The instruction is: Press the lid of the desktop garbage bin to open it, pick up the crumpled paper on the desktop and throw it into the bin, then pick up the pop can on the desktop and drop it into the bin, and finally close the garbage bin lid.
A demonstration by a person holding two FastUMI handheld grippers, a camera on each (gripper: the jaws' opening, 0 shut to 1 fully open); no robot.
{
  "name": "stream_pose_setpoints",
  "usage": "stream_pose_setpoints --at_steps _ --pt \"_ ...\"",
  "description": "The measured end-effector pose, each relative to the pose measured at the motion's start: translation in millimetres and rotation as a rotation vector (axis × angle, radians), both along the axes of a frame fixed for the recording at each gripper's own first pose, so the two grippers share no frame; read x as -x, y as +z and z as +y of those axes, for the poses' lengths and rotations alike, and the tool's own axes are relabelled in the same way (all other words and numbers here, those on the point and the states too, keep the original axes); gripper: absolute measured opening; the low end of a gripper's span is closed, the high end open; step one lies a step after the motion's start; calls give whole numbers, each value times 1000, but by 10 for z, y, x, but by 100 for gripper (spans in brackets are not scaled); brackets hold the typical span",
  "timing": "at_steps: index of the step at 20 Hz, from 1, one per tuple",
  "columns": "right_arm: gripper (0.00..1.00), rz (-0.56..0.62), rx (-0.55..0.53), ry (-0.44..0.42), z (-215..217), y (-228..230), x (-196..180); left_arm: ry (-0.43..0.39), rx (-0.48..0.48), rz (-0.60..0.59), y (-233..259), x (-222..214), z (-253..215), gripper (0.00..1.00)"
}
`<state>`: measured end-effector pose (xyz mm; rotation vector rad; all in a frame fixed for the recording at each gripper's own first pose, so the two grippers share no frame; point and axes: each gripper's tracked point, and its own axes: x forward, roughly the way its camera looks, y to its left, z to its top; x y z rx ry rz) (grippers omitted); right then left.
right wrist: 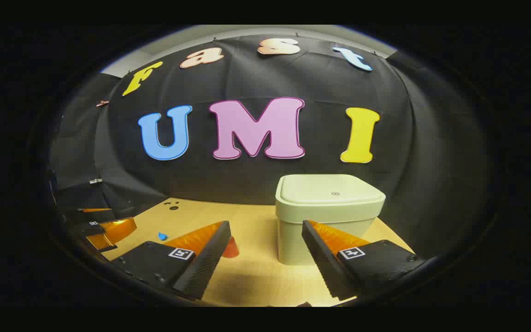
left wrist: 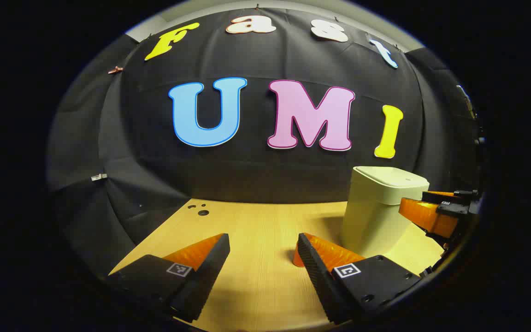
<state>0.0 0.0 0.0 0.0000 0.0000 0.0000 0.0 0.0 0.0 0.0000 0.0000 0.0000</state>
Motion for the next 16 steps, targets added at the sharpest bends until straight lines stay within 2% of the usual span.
stream_pose_setpoints --at_steps 15,16 --pt "98 15 4 -35 -72 -62 -46 -29 2 14 -92 -138 -66 96" --pt "96 17 6 -37 -78 -68 -49 -31 2 16 -113 -149 -66 96"
